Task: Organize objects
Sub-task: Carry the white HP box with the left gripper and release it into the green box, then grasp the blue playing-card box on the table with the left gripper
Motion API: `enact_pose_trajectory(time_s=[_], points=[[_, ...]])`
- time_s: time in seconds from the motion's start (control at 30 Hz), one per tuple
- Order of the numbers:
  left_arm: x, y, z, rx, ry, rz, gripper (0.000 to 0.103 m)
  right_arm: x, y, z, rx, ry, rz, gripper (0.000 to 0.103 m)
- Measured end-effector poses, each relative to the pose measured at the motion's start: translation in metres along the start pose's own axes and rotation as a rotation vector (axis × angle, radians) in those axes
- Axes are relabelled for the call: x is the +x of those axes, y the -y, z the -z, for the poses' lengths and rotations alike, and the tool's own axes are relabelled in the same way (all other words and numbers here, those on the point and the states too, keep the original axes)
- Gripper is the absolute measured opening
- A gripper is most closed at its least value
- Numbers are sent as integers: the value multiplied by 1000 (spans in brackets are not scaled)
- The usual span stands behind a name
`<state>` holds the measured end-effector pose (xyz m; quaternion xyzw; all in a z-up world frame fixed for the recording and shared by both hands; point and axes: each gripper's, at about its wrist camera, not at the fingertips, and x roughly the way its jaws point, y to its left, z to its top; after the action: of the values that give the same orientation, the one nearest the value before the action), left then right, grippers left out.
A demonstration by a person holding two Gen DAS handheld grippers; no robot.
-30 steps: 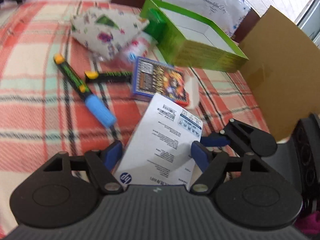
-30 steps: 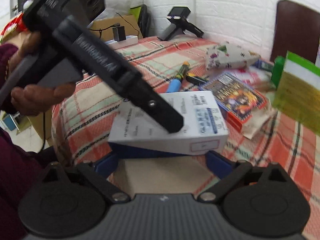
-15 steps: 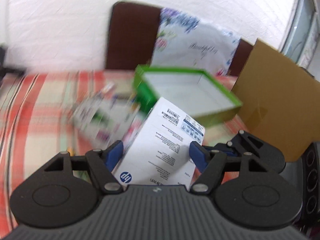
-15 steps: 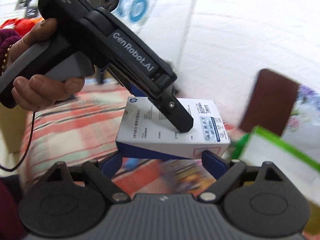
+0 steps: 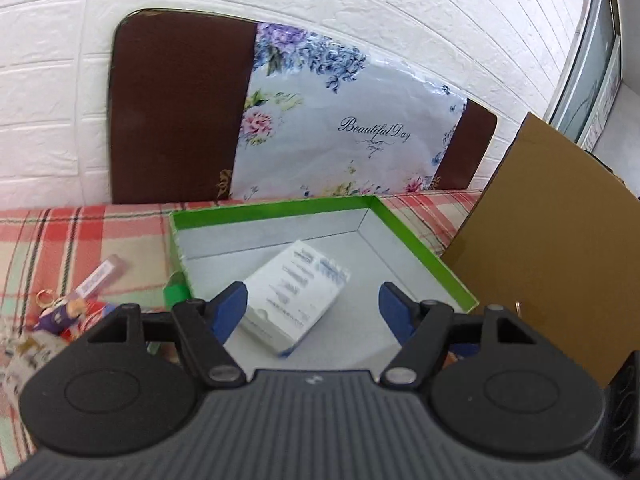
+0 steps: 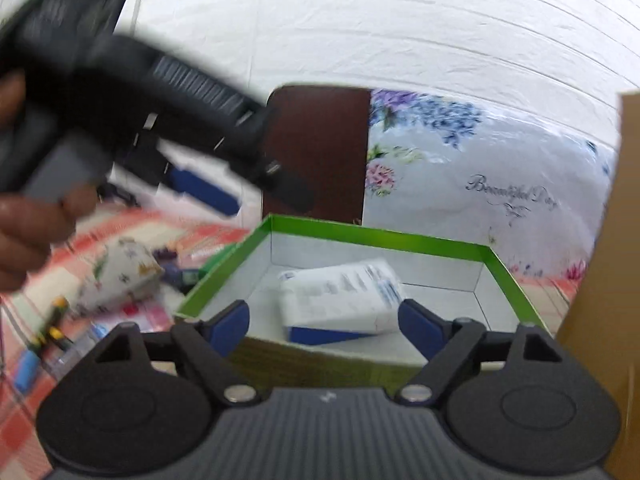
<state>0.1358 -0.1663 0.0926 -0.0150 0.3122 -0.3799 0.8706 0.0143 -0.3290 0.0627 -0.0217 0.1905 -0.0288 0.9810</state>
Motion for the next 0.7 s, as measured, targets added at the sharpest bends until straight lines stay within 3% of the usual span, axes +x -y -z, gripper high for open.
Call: enact_pose_trajectory(time_s=[0.1,0.2,0.37,0.5,0.7], points=[[-24,-8,14,13,11,-58,74,-21,3,11,60,20,-64,72],[-45,-20,32,10,-6,-110,74,-35,-4,22,98,-5,-168,72],[-72,-43,73,-39,-71,-149,74,-39,-36,37,56,-92,-261,72],[-77,-56,101,-110,-132,-124,73,-41,-58,48,22,-148,-318,73],[-57,-57,110,-136,-164,-86,73,-26,-78,51,-40,-209,-311,73]])
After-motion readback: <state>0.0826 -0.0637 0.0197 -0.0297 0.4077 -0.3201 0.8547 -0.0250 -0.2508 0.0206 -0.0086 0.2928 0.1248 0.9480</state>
